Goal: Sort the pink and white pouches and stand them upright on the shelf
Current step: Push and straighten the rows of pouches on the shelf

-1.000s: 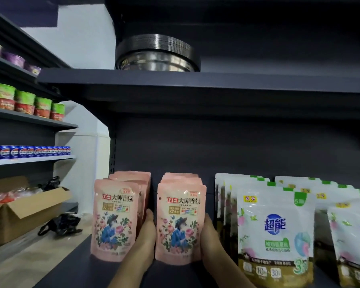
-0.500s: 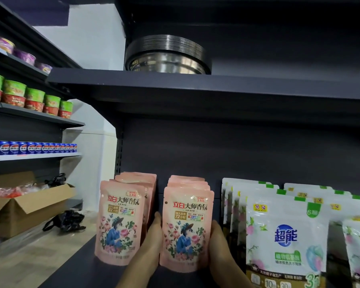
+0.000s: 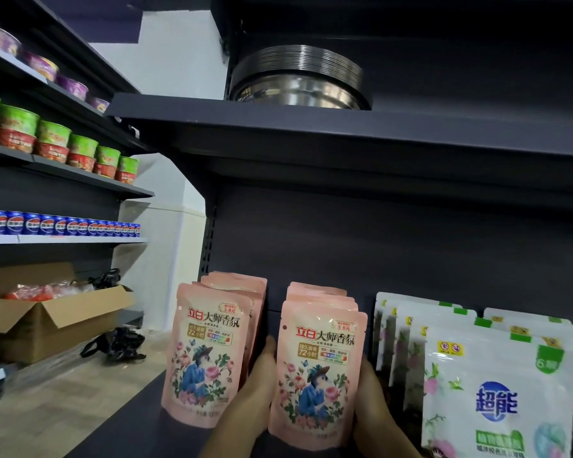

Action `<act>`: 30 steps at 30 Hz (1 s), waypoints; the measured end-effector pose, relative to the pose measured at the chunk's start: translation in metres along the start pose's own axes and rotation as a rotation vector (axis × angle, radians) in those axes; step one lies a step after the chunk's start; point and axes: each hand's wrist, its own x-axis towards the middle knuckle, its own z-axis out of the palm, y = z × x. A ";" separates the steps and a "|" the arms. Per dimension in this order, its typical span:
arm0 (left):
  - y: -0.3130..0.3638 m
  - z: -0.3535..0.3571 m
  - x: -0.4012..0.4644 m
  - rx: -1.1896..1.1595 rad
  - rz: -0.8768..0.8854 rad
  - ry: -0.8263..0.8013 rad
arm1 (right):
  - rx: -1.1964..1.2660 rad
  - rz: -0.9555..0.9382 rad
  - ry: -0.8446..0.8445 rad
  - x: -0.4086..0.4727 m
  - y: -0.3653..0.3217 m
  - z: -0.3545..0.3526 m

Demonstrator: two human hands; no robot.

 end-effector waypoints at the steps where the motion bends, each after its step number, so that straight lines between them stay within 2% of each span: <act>1: 0.000 0.000 0.000 -0.019 0.004 -0.008 | 0.014 0.004 -0.029 0.002 0.001 0.000; 9: -0.002 0.001 0.000 -0.042 0.006 -0.026 | 0.016 -0.030 -0.104 -0.004 -0.002 0.001; 21: -0.004 -0.002 -0.007 -0.038 0.016 -0.005 | -0.050 -0.028 0.012 -0.006 0.001 0.000; 30: -0.003 0.002 -0.019 -0.006 0.013 0.045 | 0.025 0.061 0.103 -0.020 0.000 0.007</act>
